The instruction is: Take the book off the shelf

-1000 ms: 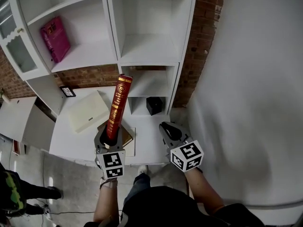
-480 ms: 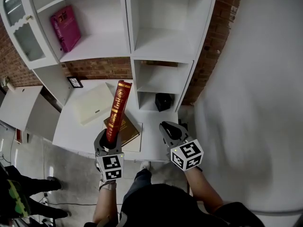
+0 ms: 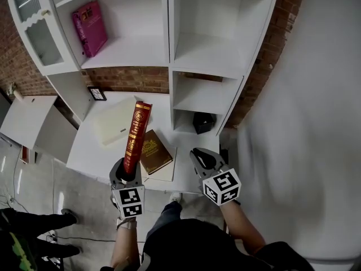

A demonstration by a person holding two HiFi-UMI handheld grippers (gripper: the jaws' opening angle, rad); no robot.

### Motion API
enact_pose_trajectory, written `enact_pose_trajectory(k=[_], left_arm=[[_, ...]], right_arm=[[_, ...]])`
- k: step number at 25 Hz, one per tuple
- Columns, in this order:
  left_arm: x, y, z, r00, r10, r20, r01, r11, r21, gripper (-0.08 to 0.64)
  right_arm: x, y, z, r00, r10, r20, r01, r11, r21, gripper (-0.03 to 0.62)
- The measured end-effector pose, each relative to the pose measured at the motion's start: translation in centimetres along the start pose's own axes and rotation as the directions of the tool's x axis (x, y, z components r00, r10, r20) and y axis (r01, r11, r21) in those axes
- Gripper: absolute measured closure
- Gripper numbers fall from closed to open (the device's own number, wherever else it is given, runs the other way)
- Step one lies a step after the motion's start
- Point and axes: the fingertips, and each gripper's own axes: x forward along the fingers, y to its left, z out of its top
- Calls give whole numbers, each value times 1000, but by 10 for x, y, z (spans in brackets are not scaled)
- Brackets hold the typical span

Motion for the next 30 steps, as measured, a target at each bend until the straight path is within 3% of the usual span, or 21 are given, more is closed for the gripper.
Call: enact_pose_trajectory(k=[10, 30], left_arm=[[-12, 25, -6, 999, 32, -1, -32, 999, -7, 367], [-26, 33, -1, 999, 44, 19, -44, 999, -5, 367]], right_arm=[[14, 19, -1, 999, 30, -22, -31, 997, -66, 563], [8, 28, 7, 1000, 24, 3, -24, 998, -62, 563]])
